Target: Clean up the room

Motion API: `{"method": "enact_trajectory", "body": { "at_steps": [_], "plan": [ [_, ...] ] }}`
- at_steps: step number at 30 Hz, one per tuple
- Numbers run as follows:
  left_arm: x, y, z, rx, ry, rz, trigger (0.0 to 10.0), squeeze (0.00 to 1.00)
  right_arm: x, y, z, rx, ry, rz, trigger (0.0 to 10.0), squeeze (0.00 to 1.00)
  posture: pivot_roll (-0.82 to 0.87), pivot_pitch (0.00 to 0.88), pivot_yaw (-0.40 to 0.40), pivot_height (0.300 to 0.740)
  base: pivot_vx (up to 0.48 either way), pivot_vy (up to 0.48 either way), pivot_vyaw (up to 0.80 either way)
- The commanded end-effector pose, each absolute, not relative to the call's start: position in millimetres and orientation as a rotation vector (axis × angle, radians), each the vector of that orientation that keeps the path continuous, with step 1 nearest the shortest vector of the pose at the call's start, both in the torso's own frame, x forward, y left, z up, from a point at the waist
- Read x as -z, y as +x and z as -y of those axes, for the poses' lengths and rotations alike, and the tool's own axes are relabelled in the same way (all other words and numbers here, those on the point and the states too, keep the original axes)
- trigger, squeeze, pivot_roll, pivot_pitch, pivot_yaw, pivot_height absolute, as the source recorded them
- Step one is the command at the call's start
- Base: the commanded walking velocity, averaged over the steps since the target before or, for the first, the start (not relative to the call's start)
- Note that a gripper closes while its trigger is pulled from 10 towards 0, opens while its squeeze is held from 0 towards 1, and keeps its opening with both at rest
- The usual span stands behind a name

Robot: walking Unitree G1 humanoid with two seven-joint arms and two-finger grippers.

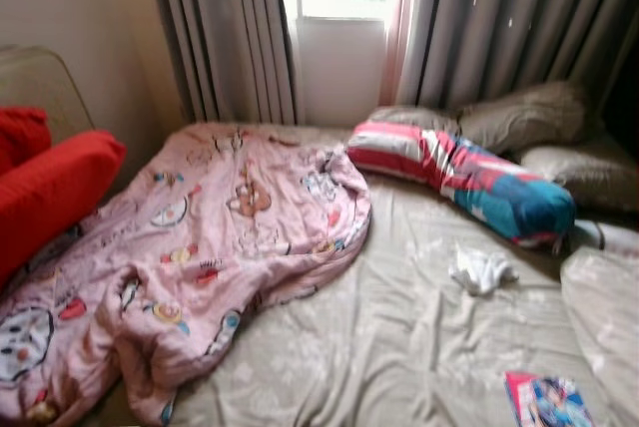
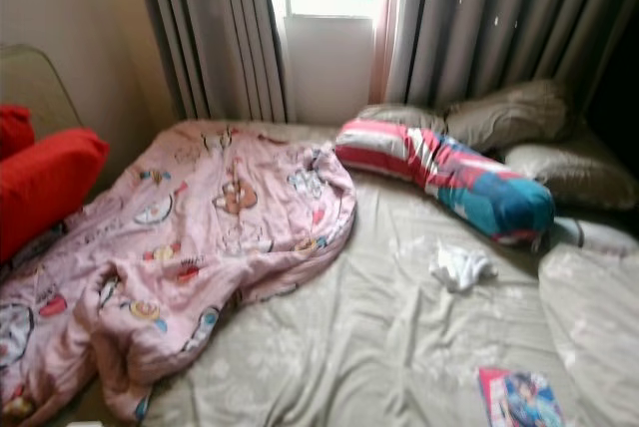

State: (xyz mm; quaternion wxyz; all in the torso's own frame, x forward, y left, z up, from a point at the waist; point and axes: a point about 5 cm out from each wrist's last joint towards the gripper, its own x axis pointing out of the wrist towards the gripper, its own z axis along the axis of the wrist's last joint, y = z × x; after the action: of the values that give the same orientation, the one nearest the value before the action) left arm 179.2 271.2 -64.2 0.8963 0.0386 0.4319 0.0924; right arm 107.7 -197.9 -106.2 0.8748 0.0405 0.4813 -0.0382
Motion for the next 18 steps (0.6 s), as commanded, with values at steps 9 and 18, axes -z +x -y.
{"method": "enact_trajectory", "body": {
  "at_steps": [9,18],
  "plan": [
    [65.9,174.0,-273.8,-0.191,0.099,-0.915,10.0,0.00,105.9,109.7,195.9,0.064,0.074,-1.002,10.0,0.00,-0.02,0.000,0.021,0.740,0.000,0.303,0.66],
    [66.7,173.7,-272.1,-0.190,0.093,-0.917,10.0,0.00,105.5,110.7,196.1,0.054,0.064,-0.999,10.0,0.00,-0.03,0.000,0.012,0.740,0.000,0.300,0.69]
  ]
}}
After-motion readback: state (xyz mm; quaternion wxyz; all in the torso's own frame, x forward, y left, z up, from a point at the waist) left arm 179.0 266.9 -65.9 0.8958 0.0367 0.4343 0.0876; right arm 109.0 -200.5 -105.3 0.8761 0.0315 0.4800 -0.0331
